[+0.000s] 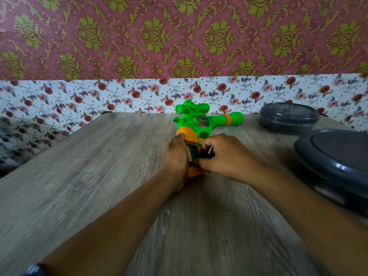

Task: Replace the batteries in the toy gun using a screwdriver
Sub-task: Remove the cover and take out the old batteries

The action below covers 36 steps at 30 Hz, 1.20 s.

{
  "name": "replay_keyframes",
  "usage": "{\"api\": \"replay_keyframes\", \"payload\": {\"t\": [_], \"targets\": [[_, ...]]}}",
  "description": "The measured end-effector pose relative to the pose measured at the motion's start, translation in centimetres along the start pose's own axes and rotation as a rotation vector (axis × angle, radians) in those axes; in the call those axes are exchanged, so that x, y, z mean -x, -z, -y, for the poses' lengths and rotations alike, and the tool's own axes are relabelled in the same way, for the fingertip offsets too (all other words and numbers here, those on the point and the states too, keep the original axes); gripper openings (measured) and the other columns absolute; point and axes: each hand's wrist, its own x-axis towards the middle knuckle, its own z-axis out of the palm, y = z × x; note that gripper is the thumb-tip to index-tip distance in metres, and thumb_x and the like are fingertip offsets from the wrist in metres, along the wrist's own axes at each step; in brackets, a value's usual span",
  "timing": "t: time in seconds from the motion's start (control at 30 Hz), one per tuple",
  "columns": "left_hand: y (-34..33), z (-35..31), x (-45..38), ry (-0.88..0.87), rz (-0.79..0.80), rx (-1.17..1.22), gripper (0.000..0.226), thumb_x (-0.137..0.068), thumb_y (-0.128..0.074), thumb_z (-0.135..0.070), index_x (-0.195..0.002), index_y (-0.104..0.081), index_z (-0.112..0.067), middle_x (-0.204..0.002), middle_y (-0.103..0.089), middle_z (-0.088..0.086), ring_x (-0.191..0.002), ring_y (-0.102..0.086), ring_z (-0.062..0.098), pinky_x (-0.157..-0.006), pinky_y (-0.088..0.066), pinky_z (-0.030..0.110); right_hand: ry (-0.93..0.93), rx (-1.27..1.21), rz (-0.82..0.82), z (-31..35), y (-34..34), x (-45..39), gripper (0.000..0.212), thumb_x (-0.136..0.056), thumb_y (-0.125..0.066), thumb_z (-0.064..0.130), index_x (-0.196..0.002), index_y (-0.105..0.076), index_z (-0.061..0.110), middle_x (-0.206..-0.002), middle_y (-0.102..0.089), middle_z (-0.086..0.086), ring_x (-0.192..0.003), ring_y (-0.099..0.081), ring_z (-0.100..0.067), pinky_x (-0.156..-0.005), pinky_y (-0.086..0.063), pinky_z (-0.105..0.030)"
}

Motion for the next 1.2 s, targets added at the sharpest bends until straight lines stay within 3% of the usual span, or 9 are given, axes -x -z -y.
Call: {"api": "replay_keyframes", "payload": {"t": [0.2, 0.33, 0.43, 0.6, 0.67, 0.83, 0.93, 1.07, 1.2], "targets": [[0.0, 0.1, -0.1, -0.008, 0.038, 0.06, 0.044, -0.1, -0.026, -0.041, -0.096, -0.058, -0.011, -0.079, -0.063, 0.012, -0.062, -0.06, 0.02, -0.048, -0.051, 0.023, -0.087, -0.056, 0.232, -1.2, 4.2, 0.0, 0.013, -0.077, -0.072, 0.016, -0.086, -0.069, 0.007, -0.085, -0.072, -0.012, -0.085, -0.068, -0.03, -0.08, -0.054, -0.042], [0.0, 0.0, 0.1, 0.002, 0.054, 0.101, 0.049, -0.1, -0.029, -0.039, -0.124, -0.052, -0.003, -0.077, -0.062, 0.013, -0.052, -0.062, 0.016, -0.042, -0.051, 0.02, -0.209, -0.124, 0.306, -4.1, 6.9, 1.0, 0.011, -0.075, -0.072, 0.007, -0.085, -0.072, 0.013, -0.091, -0.072, -0.004, -0.085, -0.063, -0.011, -0.075, -0.047, -0.022], [0.0, 0.1, 0.1, -0.001, 0.047, 0.091, 0.052, -0.1, -0.029, -0.041, -0.129, -0.049, -0.003, -0.08, -0.063, 0.012, -0.06, -0.062, 0.018, -0.046, -0.054, 0.021, -0.289, -0.057, 0.376, -6.0, 7.1, 1.1, 0.013, -0.075, -0.072, 0.007, -0.079, -0.072, 0.02, -0.089, -0.071, -0.002, -0.084, -0.06, -0.012, -0.077, -0.044, -0.026], [0.0, 0.0, 0.4, -0.004, 0.068, 0.095, 0.053, -0.1, -0.026, -0.041, -0.123, -0.052, -0.001, -0.077, -0.061, 0.011, -0.064, -0.059, 0.019, -0.048, -0.052, 0.022, -0.335, 0.034, 0.401, -7.3, 6.4, 0.8, 0.009, -0.077, -0.073, 0.011, -0.078, -0.071, 0.02, -0.074, -0.064, -0.002, -0.062, -0.049, -0.016, -0.053, -0.035, -0.023], [0.1, 0.0, 0.5, -0.013, 0.076, 0.086, 0.052, -0.1, -0.026, -0.041, -0.119, -0.054, -0.002, -0.076, -0.061, 0.011, -0.065, -0.059, 0.018, -0.052, -0.052, 0.024, -0.323, 0.051, 0.37, -7.2, 6.2, 0.8, 0.008, -0.077, -0.073, 0.013, -0.08, -0.07, 0.02, -0.072, -0.062, 0.002, -0.059, -0.047, -0.014, -0.05, -0.035, -0.022], [0.2, 0.1, 0.5, -0.026, 0.089, 0.079, 0.05, -0.101, -0.026, -0.04, -0.124, -0.051, -0.004, -0.077, -0.062, 0.01, -0.065, -0.06, 0.018, -0.052, -0.053, 0.023, -0.296, 0.114, 0.284, -7.5, 5.4, 0.5, 0.014, -0.071, -0.077, 0.014, -0.074, -0.068, 0.024, -0.086, -0.064, 0.006, -0.091, -0.057, -0.015, -0.079, -0.041, -0.03], [0.2, 0.1, 0.5, -0.026, 0.096, 0.087, 0.051, -0.101, -0.026, -0.04, -0.126, -0.05, -0.003, -0.078, -0.062, 0.011, -0.065, -0.06, 0.018, -0.052, -0.053, 0.023, -0.289, 0.158, 0.235, -7.6, 5.2, 0.4, 0.02, -0.068, -0.079, 0.017, -0.071, -0.061, 0.025, -0.082, -0.062, 0.004, -0.086, -0.057, -0.017, -0.074, -0.042, -0.03], [0.1, 0.2, 0.4, -0.034, 0.106, 0.095, 0.049, -0.101, -0.026, -0.038, -0.119, -0.053, -0.001, -0.076, -0.061, 0.011, -0.062, -0.059, 0.019, -0.051, -0.053, 0.023, -0.303, 0.178, 0.143, -7.5, 5.0, -0.1, 0.02, -0.073, -0.076, 0.022, -0.086, -0.061, 0.017, -0.085, -0.061, -0.002, -0.083, -0.057, -0.019, -0.071, -0.046, -0.03], [0.1, 0.3, 0.0, -0.048, 0.084, 0.072, 0.051, -0.101, -0.027, -0.04, -0.128, -0.05, -0.004, -0.08, -0.063, 0.012, -0.064, -0.061, 0.02, -0.056, -0.054, 0.026, -0.195, 0.152, -0.241, -6.8, 5.2, -0.5, 0.017, -0.089, -0.057, 0.022, -0.087, -0.062, 0.005, -0.067, -0.054, -0.004, -0.059, -0.047, -0.014, -0.051, -0.031, -0.023]]}}
